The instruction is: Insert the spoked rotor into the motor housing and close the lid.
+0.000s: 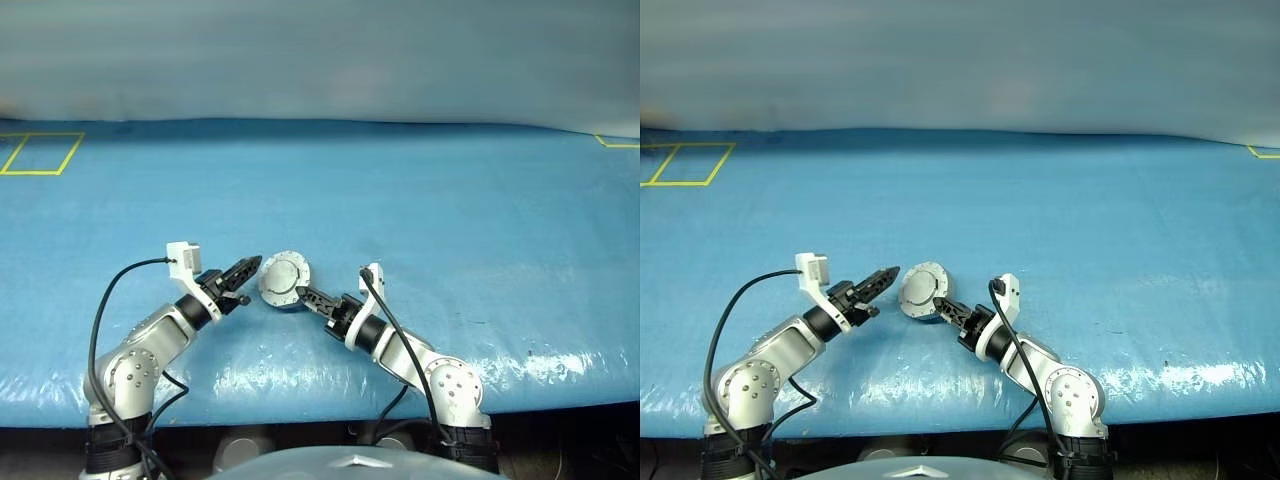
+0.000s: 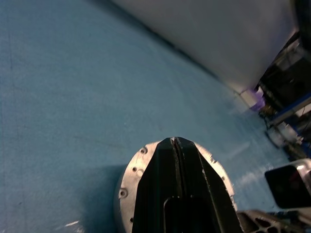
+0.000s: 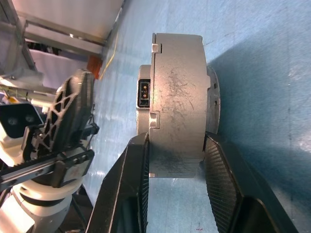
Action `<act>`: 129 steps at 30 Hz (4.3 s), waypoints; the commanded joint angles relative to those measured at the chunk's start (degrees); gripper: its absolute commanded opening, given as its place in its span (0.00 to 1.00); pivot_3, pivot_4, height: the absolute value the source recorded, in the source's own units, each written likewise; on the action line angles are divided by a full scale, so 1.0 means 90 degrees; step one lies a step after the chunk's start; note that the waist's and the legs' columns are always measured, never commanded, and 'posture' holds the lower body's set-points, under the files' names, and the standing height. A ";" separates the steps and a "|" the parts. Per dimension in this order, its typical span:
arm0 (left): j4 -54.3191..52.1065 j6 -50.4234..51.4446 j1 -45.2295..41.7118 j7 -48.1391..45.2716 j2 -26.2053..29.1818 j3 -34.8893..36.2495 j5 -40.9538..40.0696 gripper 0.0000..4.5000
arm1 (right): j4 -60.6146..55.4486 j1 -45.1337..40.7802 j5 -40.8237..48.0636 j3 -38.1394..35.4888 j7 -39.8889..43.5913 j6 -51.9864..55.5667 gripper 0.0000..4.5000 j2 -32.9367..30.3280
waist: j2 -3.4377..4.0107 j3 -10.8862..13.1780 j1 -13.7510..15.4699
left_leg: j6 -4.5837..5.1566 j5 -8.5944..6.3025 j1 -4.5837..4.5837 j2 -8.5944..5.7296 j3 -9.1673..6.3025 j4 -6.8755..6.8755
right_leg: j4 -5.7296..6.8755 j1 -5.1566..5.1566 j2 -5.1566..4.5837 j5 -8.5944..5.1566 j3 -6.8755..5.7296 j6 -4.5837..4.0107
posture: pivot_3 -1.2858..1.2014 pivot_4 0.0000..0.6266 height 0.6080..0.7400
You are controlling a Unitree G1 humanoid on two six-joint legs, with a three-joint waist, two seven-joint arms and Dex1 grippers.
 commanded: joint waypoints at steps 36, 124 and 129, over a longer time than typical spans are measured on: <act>0.0474 -0.0644 0.1097 0.1030 -0.1452 -0.0532 -0.4096 1.00 | -0.0777 -0.0994 0.2970 0.0544 -0.1737 -0.0824 0.28 0.0259 | -0.0013 0.0027 -0.0060 | 0.0006 -0.0003 -0.0007 0.0001 0.0004 0.0009 | 0.0000 0.0000 0.0006 -0.0005 0.0000 -0.0011 | 0.52 0.24 1.00; 0.2367 0.0043 -0.0554 0.2221 -0.0429 0.1253 -0.1259 0.99 | -0.0659 0.0739 -0.5294 0.2132 0.0925 -0.4204 1.00 -0.1475 | -0.0069 0.0027 -0.0151 | 0.0008 -0.0017 0.0126 0.0010 0.0055 0.0002 | 0.0004 0.0097 0.0012 0.0002 0.0069 0.0006 | 0.52 0.24 1.00; 0.0620 -0.1282 0.0925 0.1722 0.0046 -0.0182 0.0979 0.99 | -0.0457 0.0594 -0.5404 0.2066 0.1048 -0.4071 1.00 -0.1531 | -0.0049 0.0005 -0.0102 | 0.0004 -0.0018 0.0129 0.0006 0.0059 0.0005 | 0.0006 0.0101 0.0008 0.0002 0.0071 0.0006 | 0.52 0.24 1.00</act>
